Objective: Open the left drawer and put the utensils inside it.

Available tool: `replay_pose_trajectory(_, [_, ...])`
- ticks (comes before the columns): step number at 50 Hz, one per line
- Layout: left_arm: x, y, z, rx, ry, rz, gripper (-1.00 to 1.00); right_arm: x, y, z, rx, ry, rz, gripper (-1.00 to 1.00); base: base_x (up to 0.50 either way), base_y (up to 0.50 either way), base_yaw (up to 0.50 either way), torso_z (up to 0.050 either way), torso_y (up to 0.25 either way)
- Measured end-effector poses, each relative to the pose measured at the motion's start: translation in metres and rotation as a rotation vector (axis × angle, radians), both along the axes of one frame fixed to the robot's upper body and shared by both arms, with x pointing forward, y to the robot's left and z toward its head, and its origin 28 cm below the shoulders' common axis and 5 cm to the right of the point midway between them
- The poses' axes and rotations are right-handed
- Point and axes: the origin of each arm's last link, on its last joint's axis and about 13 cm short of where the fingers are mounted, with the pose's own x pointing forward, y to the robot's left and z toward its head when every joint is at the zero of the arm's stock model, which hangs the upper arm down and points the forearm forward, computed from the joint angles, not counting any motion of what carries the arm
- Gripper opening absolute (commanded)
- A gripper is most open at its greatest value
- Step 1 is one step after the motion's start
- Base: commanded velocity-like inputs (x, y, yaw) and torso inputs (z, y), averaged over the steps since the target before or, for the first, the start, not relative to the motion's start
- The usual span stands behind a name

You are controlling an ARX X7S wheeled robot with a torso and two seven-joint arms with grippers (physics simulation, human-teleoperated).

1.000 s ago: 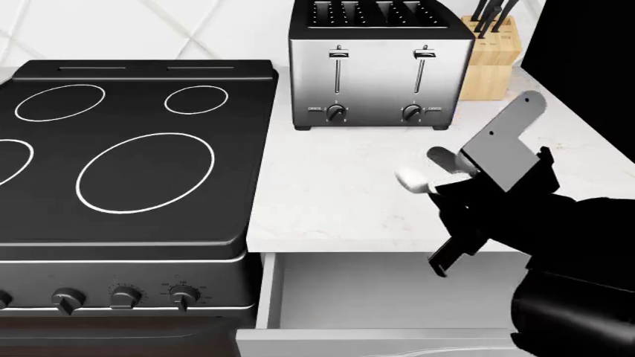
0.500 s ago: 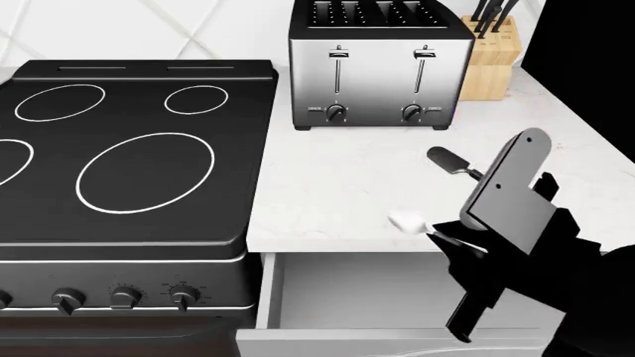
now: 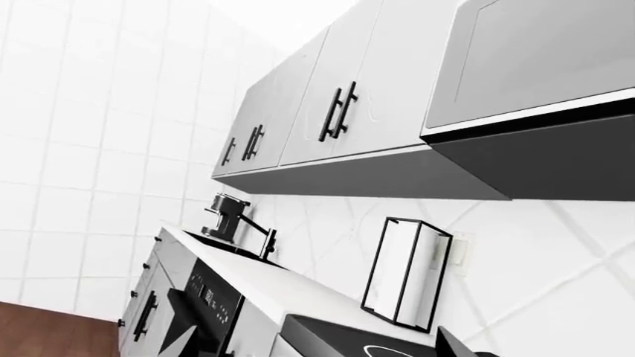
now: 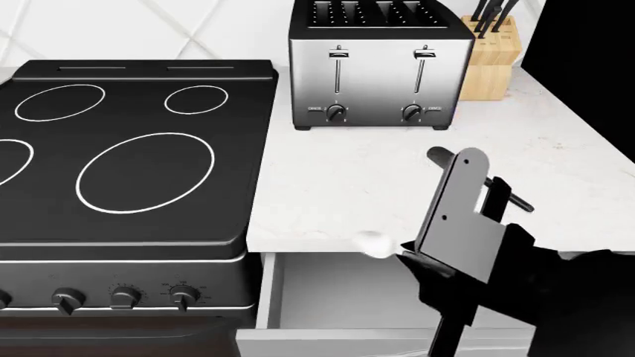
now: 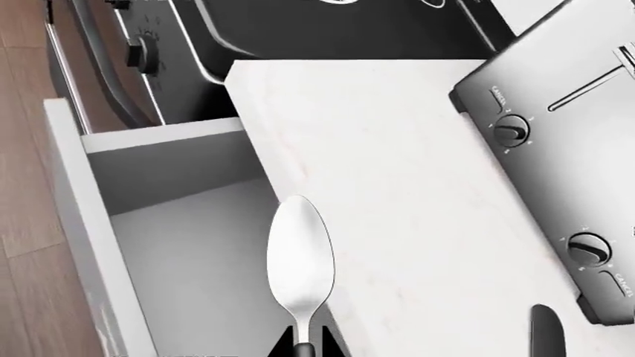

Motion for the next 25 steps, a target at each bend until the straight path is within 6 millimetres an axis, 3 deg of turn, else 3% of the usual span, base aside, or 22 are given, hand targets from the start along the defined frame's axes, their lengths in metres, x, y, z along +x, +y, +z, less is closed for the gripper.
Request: replay_pose_trajectory(25, [0.0, 0.0, -0.001, 0.0, 0.006, 0.002, 1.0, 0.007, 0.024, -0.003, -0.124, 0.004, 0.062, -1.0, 0.0, 0.0, 0.0, 0.0, 0.0])
